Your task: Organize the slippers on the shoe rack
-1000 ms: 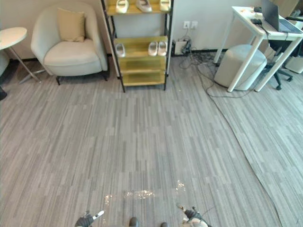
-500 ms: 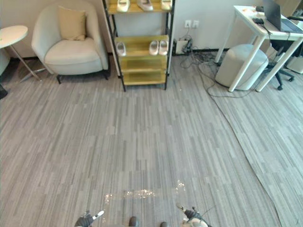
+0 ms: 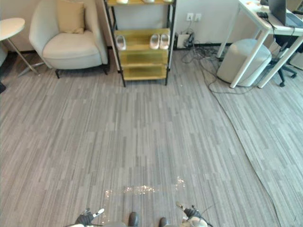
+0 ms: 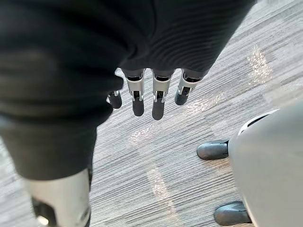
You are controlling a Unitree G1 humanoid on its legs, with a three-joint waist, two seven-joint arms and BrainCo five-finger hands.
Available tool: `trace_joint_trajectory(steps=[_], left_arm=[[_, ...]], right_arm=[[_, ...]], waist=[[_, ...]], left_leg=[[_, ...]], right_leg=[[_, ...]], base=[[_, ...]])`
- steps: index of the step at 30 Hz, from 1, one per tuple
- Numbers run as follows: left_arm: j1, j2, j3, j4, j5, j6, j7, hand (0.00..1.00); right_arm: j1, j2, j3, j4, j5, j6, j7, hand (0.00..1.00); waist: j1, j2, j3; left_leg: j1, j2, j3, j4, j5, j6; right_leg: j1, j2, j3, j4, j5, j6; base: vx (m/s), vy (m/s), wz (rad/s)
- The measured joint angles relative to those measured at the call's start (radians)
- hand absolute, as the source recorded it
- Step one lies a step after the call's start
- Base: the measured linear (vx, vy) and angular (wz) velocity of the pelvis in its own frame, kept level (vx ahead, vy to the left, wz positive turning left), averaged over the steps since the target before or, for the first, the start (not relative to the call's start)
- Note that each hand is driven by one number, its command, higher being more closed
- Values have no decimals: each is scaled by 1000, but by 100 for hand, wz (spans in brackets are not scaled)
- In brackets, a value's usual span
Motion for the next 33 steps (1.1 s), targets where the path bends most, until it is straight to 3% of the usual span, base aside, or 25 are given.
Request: trace_joint_trajectory(steps=[1,3,4,6,7,10,12,13,14,15,17,18,19,21,23,26,28,29,30,31,32,33], left_arm=[[-4,-2,10,-4,0,0,0,0],[-14,-16,36,-54,0,2,0,0],[-15,-22,42,-66,-1,1,0,0],[-15,-54,104,-113,-6,-4,1,0],[-13,-57,108,-116,-13,-4,1,0],[-13,-74,108,-125,-18,-6,1,0],[-13,-77,111,-127,-22,-6,3,0],[-14,-75,111,-122,-21,-6,4,0],[-10,-65,112,-120,-20,-6,5,0],[-14,-65,112,-120,-20,-6,7,0],[-29,-54,103,-101,-18,-5,8,0],[-36,-42,78,-90,-10,2,8,0],[-37,-41,60,-89,-1,4,8,0],[-45,-53,47,-84,0,12,7,0],[-63,-64,49,-70,0,18,6,0],[-82,-73,49,-64,0,17,6,0],[-90,-73,49,-50,1,17,6,0],[-88,-73,49,-44,2,17,6,0],[-87,-68,51,-39,2,16,7,0],[-87,-69,55,-35,3,16,8,0],[-87,-85,68,-26,14,17,8,0],[-86,-92,73,-27,25,16,7,0]], right_arm=[[-4,1,2,-3,0,0,0,0],[-3,9,2,-54,1,0,-1,0],[2,11,2,-66,1,0,-1,0],[2,19,23,-119,2,-2,-1,0],[0,19,34,-118,2,-1,-1,0],[-1,14,37,-118,2,0,-3,0],[0,15,37,-115,2,0,-5,0],[-2,15,38,-112,2,1,-6,0],[8,29,42,-113,1,1,-3,0],[8,40,42,-117,1,0,-2,0],[13,56,48,-117,0,0,0,0],[16,59,57,-117,-1,0,0,0],[21,59,67,-117,-1,-1,-1,0],[35,62,75,-133,-2,-2,0,0],[38,66,73,-151,-2,-7,0,0],[28,63,70,-150,-2,-14,0,0],[10,58,70,-147,-2,-16,0,0],[3,54,70,-137,-2,-16,0,0],[8,48,69,-130,-2,-16,0,0],[9,43,69,-129,-3,-16,1,0],[-2,28,59,-126,-8,-15,3,0],[-7,29,35,-116,-12,-17,5,0]], waist=[[2,0,7],[9,6,28],[11,7,30],[23,11,49],[26,16,48],[43,33,39],[64,31,34],[72,25,26],[76,-2,14],[85,-7,11],[93,-19,8],[86,-23,6],[73,-24,6],[61,-29,3],[47,-33,6],[35,-33,7],[17,-33,8],[8,-44,18],[8,-54,17],[5,-54,16],[9,-14,12],[9,8,9]], left_leg=[[-21,2,2,46,-21,-4],[-133,23,58,315,-107,-25],[-159,30,74,376,-113,-29],[-298,93,152,690,-133,-17],[-316,112,169,712,-152,-7],[-374,146,207,570,-159,-7],[-374,138,213,380,-54,-1],[-357,118,228,385,-39,21],[-355,97,256,406,-93,24],[-350,99,271,433,-127,38],[-295,91,287,450,-177,50],[-234,83,285,440,-206,56],[-178,80,277,422,-224,55],[-74,78,268,353,-236,54],[12,81,251,285,-238,50],[131,118,241,202,-237,48],[165,135,225,163,-236,46],[206,128,209,137,-230,33],[245,124,181,132,-241,0],[262,128,160,132,-248,-11],[284,169,121,151,-244,-25],[256,205,89,241,-226,-55]], right_leg=[[-1,0,-4,4,-1,0],[5,-1,-33,46,-39,-17],[7,-1,-34,57,-47,-19],[38,4,-44,77,-97,-44],[45,5,-46,81,-104,-41],[55,-11,-39,89,-136,-19],[57,-47,-22,106,-174,24],[56,-72,-7,121,-198,44],[51,-101,6,160,-208,38],[31,-113,13,220,-211,42],[-22,-146,20,429,-212,66],[-105,-170,34,665,-182,110],[-159,-175,38,833,-177,119],[-251,-178,-7,970,-193,93],[-320,-178,-91,930,-215,54],[-388,-116,-162,636,-197,2],[-434,-81,-153,419,-89,-2],[-437,-72,-135,276,8,-8],[-429,-71,-112,224,91,-28],[-426,-70,-100,246,155,-53],[-432,-50,-116,343,111,-74],[-423,-28,-140,374,62,-85]], base=[[21,-25,11],[-3,-17,22],[-13,-6,21],[-10,18,11],[51,56,8],[224,157,-1],[319,224,-20],[417,258,-29],[552,276,-30],[472,207,-31],[463,192,-23],[550,162,0],[453,91,11],[438,40,12],[425,-10,20],[451,-87,22],[464,-140,39],[529,-246,53],[529,-246,55],[672,-335,46],[572,-308,35],[682,-378,27]])
